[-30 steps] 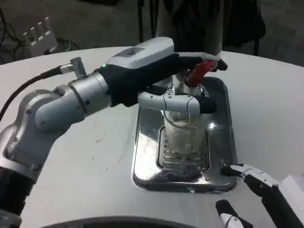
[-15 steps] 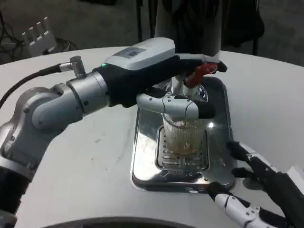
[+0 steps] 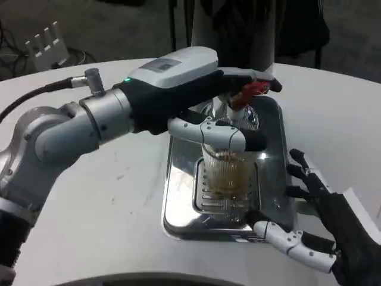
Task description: Grasp the cup under the faucet to collect the drink, then remove the cup.
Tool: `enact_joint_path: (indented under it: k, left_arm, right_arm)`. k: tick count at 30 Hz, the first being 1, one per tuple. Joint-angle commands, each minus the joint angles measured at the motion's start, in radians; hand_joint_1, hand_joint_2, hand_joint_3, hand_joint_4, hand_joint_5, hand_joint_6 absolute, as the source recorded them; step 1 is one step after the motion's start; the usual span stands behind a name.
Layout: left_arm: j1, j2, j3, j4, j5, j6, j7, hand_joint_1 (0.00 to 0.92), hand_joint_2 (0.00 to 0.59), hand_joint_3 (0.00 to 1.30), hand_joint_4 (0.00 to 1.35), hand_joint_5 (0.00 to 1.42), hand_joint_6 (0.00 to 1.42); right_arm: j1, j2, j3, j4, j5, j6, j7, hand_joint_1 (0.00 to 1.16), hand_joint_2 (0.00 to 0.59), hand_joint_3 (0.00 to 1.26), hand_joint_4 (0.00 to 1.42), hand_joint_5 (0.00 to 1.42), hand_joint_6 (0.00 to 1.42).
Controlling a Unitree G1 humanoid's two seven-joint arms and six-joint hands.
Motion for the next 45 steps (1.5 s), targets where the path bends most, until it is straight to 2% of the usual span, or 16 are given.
enact_joint_path:
  k: [1,7,12,22,27,33,45]
  left_arm:
    - [0.015,0.012,-0.025,-0.019,0.018,-0.018,-0.037,0.0,0.112,0.22,0.17,0.26,0.37]
    - [0.015,0.018,-0.024,-0.03,0.014,-0.015,-0.043,0.0,0.112,0.22,0.17,0.26,0.37]
    - [0.017,0.024,-0.02,-0.037,0.01,-0.01,-0.05,0.0,0.112,0.22,0.17,0.26,0.37]
    - [0.023,0.039,-0.009,-0.054,0.003,-0.003,-0.061,0.0,0.116,0.22,0.17,0.26,0.37]
    - [0.024,0.047,-0.006,-0.062,0.001,0.0,-0.065,0.0,0.116,0.22,0.17,0.26,0.37]
    - [0.02,0.053,-0.008,-0.061,0.002,0.001,-0.071,0.0,0.116,0.22,0.17,0.26,0.37]
    - [0.013,0.069,-0.005,-0.043,-0.003,-0.009,-0.078,0.0,0.116,0.22,0.17,0.26,0.37]
  right_arm:
    - [-0.064,-0.013,0.018,0.063,0.004,-0.002,-0.058,0.62,0.221,0.02,0.07,0.17,0.21]
    - [-0.125,-0.022,0.028,0.146,0.016,-0.001,-0.116,0.62,0.221,0.02,0.06,0.17,0.21]
    - [-0.152,-0.031,0.048,0.204,0.012,-0.028,-0.18,0.63,0.221,0.02,0.06,0.17,0.2]
    - [-0.24,-0.003,0.095,0.364,0.031,-0.1,-0.332,0.64,0.218,0.02,0.06,0.16,0.2]
    - [-0.289,0.018,0.108,0.44,0.033,-0.104,-0.386,0.66,0.209,0.02,0.07,0.17,0.2]
    - [-0.356,0.038,0.113,0.512,0.053,-0.101,-0.426,0.71,0.201,0.01,0.08,0.17,0.21]
    - [-0.413,0.062,0.129,0.59,0.071,-0.1,-0.466,0.72,0.2,0.0,0.06,0.16,0.2]
